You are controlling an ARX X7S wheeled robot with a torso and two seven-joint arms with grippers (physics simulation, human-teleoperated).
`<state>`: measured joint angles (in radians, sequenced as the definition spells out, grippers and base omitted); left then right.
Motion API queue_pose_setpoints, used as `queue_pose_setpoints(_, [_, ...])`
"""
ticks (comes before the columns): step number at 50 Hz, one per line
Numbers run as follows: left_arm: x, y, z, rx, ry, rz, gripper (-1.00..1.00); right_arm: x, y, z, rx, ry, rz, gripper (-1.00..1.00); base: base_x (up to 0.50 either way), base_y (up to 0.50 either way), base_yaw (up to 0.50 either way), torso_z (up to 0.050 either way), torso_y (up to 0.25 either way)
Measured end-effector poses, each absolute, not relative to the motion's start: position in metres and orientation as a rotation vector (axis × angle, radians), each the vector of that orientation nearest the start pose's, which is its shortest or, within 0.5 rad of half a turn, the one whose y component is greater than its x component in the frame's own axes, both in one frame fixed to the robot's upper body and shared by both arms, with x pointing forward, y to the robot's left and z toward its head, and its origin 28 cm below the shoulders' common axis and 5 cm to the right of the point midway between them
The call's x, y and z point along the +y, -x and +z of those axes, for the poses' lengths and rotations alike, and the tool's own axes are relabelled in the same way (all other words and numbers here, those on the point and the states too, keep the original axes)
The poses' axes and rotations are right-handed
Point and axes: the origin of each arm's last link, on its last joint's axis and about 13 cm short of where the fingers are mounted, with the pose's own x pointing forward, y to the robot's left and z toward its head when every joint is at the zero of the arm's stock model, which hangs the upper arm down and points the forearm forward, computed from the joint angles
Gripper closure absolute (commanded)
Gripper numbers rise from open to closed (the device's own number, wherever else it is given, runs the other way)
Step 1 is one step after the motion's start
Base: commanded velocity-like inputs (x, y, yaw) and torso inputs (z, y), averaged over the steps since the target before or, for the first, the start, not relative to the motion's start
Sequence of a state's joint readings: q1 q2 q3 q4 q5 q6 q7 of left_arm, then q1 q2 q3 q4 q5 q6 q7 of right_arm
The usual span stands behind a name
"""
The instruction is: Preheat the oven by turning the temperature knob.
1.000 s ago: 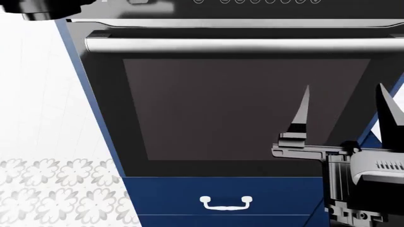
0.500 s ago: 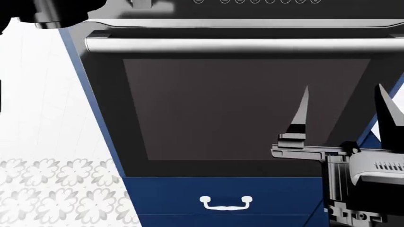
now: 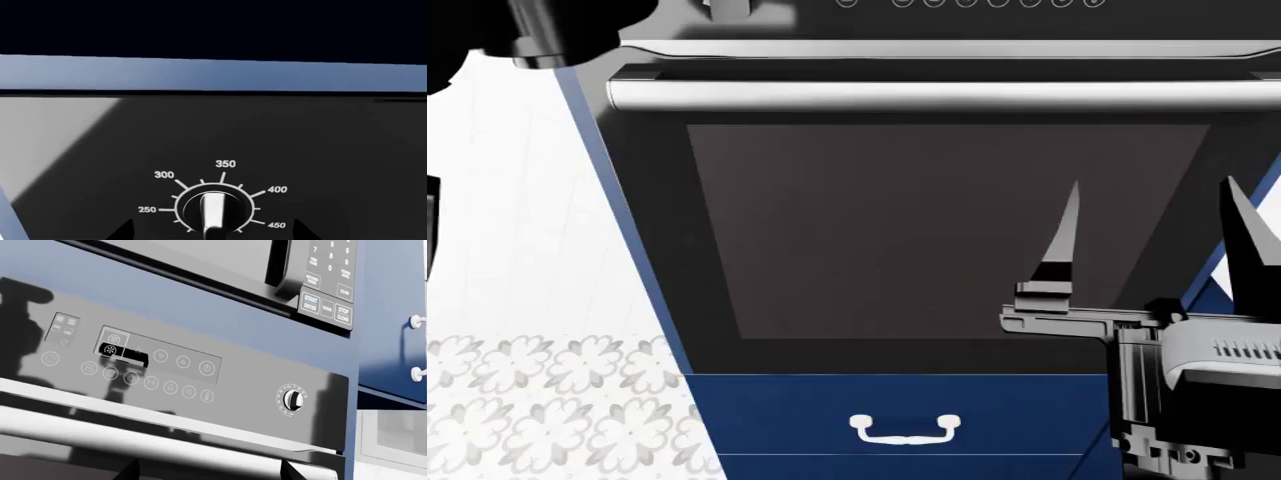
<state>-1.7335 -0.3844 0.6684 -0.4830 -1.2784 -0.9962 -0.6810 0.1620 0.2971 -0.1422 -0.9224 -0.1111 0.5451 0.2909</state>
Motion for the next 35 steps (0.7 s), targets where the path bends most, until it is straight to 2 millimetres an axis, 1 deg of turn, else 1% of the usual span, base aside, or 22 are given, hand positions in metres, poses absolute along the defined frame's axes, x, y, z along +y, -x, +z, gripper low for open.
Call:
queue_pose_setpoints(7, [0.2113,-0.3468,0.3956,0.111,0.008,0.008,-1.0,-0.1144,-0.1847,0.1885,-0.577,0.282,-0.186,-1.0,0.0,0.0,0.0,0.0,0.0])
queue_pose_setpoints(8, [0.2113,-0.347,0.3953,0.111,0.009,0.008,1.0,-0.1143,-0.1847,0.1885,-0.577,0.282,-0.186,-1.0,0.0,0.0,0.0,0.0,0.0])
queue_pose_setpoints(35, [0.212,-0.3471,0.3939,0.097,0.017,0.01,1.0,-0.114,-0.1849,0.1872,-0.572,0.284,-0.183,-1.0,0.0,0.0,0.0,0.0,0.0])
